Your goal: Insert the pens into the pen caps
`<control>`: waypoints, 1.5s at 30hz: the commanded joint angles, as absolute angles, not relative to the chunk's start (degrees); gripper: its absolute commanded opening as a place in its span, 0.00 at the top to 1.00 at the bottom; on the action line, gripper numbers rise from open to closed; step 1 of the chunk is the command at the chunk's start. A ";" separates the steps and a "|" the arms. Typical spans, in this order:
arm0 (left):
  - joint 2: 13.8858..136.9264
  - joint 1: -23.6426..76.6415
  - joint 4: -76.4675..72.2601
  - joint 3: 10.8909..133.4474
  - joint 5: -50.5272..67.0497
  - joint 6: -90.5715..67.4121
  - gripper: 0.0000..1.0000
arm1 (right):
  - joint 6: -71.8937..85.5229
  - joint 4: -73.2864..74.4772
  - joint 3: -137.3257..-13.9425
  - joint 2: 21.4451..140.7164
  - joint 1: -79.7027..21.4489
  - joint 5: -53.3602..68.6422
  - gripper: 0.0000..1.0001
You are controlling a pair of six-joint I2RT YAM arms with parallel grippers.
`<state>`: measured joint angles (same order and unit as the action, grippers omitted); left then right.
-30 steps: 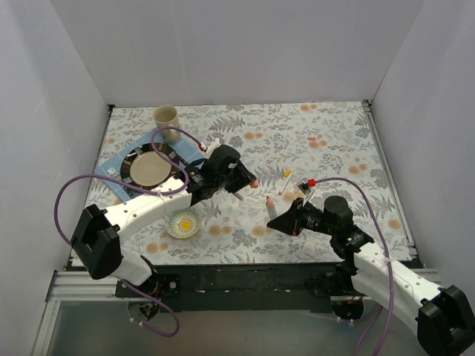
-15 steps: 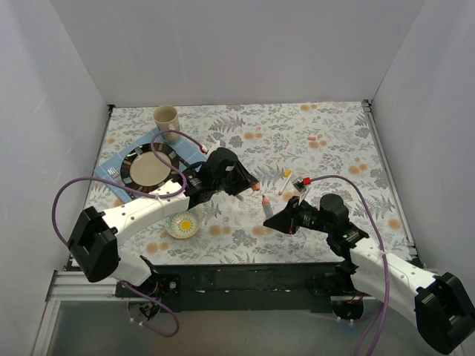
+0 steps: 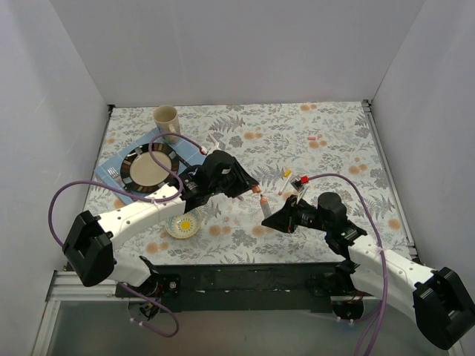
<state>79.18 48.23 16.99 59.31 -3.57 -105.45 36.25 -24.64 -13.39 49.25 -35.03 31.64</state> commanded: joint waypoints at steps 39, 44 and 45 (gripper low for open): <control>73.04 49.22 14.06 56.07 -3.08 -105.82 1.00 | 35.77 -26.63 -15.38 48.08 -36.91 30.06 0.99; 72.25 49.22 14.68 55.90 -4.39 -106.17 1.00 | 35.69 -26.11 -15.03 47.64 -37.18 29.44 0.99; 72.16 49.22 14.85 55.99 -4.74 -106.35 1.00 | 35.68 -25.84 -15.12 47.81 -37.18 29.62 0.99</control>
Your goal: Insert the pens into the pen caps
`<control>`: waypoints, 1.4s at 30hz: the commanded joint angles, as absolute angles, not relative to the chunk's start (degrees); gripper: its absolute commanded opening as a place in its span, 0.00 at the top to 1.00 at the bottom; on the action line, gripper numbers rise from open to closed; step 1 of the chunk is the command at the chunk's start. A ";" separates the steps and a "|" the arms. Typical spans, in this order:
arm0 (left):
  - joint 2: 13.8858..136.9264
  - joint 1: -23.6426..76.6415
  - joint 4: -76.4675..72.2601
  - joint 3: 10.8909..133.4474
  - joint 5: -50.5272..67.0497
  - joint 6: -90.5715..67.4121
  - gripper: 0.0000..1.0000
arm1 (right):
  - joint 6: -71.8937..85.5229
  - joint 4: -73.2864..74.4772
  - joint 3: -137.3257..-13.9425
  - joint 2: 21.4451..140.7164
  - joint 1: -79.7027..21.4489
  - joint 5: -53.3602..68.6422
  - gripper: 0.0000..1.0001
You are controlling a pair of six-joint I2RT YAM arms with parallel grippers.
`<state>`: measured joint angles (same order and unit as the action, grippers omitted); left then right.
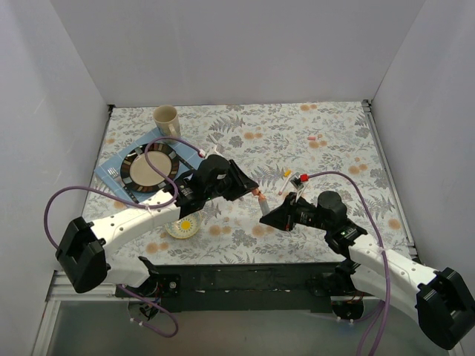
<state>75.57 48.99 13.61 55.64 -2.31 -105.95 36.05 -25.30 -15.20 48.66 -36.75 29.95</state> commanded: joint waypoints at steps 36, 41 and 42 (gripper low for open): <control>73.92 55.36 11.42 55.02 1.32 -97.04 1.00 | 34.54 -22.42 -19.33 50.63 -38.32 23.91 0.99; 73.74 57.48 11.69 54.67 1.14 -94.75 0.89 | 32.52 -24.86 -19.69 49.75 -38.32 23.82 0.99; 73.39 57.48 11.43 54.84 1.49 -94.14 0.86 | 32.26 -25.39 -19.51 49.75 -38.32 24.08 0.99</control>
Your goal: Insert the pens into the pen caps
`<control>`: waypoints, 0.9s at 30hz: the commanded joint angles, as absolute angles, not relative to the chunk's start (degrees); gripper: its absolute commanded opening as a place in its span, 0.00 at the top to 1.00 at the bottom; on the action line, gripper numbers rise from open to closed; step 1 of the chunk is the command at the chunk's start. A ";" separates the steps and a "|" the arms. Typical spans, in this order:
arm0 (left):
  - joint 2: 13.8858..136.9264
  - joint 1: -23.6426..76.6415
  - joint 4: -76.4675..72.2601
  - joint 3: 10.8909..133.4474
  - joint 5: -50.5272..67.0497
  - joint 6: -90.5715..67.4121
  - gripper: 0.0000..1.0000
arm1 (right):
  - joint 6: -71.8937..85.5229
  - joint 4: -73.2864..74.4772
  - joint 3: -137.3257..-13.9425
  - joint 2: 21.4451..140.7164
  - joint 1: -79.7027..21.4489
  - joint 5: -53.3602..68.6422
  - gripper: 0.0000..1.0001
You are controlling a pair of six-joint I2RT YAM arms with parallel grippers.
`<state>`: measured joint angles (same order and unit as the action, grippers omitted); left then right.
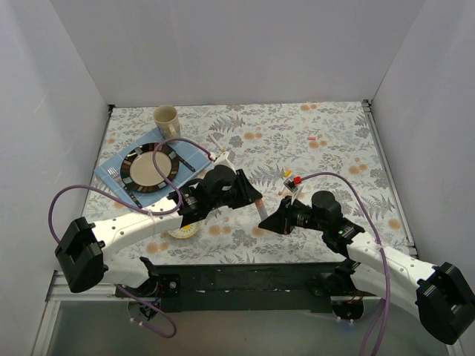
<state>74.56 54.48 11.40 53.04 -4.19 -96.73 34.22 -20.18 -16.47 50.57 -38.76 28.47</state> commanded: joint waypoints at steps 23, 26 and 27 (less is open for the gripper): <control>59.69 57.48 -4.04 48.96 17.41 -70.24 0.02 | 31.20 -24.97 -21.53 41.84 -38.32 27.25 0.99; 56.87 57.31 -4.66 48.95 17.05 -68.91 0.02 | 32.25 -24.34 -21.97 39.12 -38.41 27.16 0.99; 56.60 57.30 -4.22 49.56 16.96 -68.21 0.02 | 32.60 -24.35 -22.06 38.59 -38.32 27.77 0.99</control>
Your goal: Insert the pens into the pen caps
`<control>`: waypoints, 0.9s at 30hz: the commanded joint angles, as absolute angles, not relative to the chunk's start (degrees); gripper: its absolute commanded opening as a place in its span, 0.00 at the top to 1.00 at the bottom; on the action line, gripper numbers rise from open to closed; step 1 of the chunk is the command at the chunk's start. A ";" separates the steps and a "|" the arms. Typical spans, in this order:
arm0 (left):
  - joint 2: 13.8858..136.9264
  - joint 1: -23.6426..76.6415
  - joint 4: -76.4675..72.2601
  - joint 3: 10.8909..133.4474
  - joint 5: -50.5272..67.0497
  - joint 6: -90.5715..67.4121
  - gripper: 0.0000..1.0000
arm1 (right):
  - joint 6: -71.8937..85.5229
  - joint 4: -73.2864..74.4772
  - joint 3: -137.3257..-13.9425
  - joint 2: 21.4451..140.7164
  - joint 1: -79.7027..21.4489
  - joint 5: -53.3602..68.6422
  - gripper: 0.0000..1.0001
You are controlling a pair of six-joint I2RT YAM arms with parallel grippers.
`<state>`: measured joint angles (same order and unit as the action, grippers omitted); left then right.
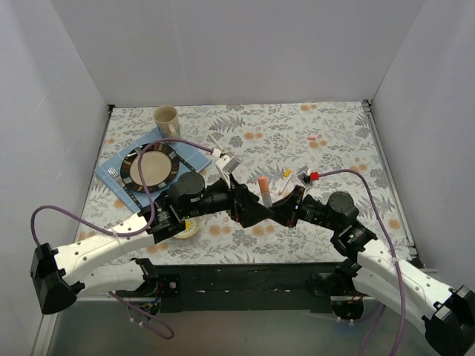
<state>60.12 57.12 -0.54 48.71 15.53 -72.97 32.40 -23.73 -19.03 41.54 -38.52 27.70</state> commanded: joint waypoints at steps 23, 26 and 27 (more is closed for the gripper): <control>62.06 57.04 -1.23 55.73 17.14 -65.13 0.03 | 34.90 -22.24 -23.47 33.22 -38.32 31.20 0.99; 60.12 57.04 -2.11 54.85 18.54 -65.57 0.03 | 34.11 -21.45 -23.90 32.96 -38.32 29.97 0.99; 59.77 57.04 -1.85 54.93 18.46 -65.74 0.03 | 34.10 -21.18 -23.99 32.87 -38.41 29.80 0.99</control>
<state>62.54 57.12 -1.52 55.09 17.19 -65.89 35.68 -19.81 -20.56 33.89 -37.65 29.28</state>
